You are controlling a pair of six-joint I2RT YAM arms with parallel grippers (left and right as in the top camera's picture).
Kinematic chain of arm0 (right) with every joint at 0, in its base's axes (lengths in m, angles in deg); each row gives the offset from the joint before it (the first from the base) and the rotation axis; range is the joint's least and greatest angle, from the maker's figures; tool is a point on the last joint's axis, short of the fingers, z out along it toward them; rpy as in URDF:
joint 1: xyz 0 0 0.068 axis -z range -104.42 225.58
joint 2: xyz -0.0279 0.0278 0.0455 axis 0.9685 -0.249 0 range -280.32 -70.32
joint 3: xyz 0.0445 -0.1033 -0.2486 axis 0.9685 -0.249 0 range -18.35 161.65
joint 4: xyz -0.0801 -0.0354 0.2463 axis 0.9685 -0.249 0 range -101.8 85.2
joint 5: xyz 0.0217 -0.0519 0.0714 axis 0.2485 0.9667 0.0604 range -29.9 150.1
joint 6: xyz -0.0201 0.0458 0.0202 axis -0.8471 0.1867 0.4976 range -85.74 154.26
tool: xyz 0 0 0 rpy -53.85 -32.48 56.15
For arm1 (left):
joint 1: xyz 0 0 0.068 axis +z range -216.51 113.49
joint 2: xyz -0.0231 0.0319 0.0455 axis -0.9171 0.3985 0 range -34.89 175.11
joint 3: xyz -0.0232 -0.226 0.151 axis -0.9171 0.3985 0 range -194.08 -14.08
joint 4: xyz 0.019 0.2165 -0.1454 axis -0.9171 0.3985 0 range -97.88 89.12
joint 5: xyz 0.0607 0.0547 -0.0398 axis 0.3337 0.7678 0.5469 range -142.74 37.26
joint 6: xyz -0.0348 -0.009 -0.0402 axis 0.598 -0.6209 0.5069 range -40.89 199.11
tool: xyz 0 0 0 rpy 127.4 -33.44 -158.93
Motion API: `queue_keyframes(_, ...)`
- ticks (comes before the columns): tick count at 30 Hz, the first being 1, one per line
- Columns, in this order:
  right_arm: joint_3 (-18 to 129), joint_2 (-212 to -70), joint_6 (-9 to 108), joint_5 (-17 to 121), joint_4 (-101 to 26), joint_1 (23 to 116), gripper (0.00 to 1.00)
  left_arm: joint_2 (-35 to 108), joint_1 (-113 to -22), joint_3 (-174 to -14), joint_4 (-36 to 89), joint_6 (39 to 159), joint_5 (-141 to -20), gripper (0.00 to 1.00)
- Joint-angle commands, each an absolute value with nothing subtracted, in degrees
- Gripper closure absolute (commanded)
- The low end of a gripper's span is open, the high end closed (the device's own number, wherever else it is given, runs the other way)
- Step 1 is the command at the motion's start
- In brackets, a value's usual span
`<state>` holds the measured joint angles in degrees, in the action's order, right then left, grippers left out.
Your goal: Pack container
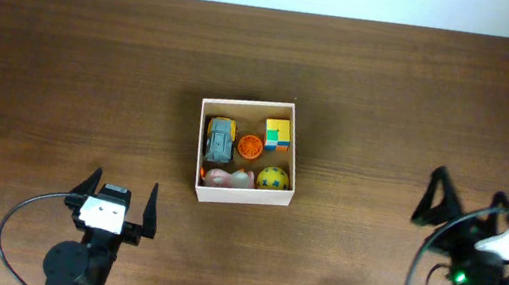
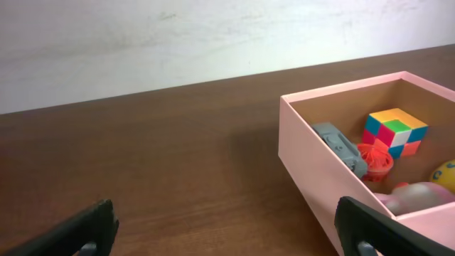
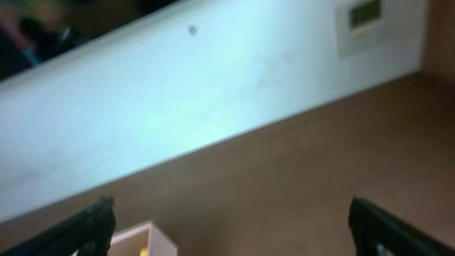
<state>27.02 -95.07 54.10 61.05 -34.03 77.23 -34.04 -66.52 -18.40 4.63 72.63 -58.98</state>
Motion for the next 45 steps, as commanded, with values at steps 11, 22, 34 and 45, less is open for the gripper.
queue_keyframes(11, -6.84, -71.4, 48.06, 54.93, -20.04, 77.91, 0.01, -34.59, -66.24, -17.91, 4.33, 71.71, -59.37, 0.01)
queue_keyframes(22, -13.48, -70.5, 48.0, 54.71, -20.5, 77.91, 0.01, -34.59, -66.24, -17.91, 4.33, 71.71, -59.37, 0.01)
queue_keyframes(34, -13.62, -70.5, 47.98, 55.08, -20.37, 74.13, 0.01, -34.59, -66.24, -17.91, 4.33, 71.71, -59.37, 0.01)
queue_keyframes(45, -13.59, -70.5, 48.0, 54.69, -20.37, 74.09, 0.01, -34.59, -66.24, -17.91, 4.33, 71.71, -59.37, 0.01)
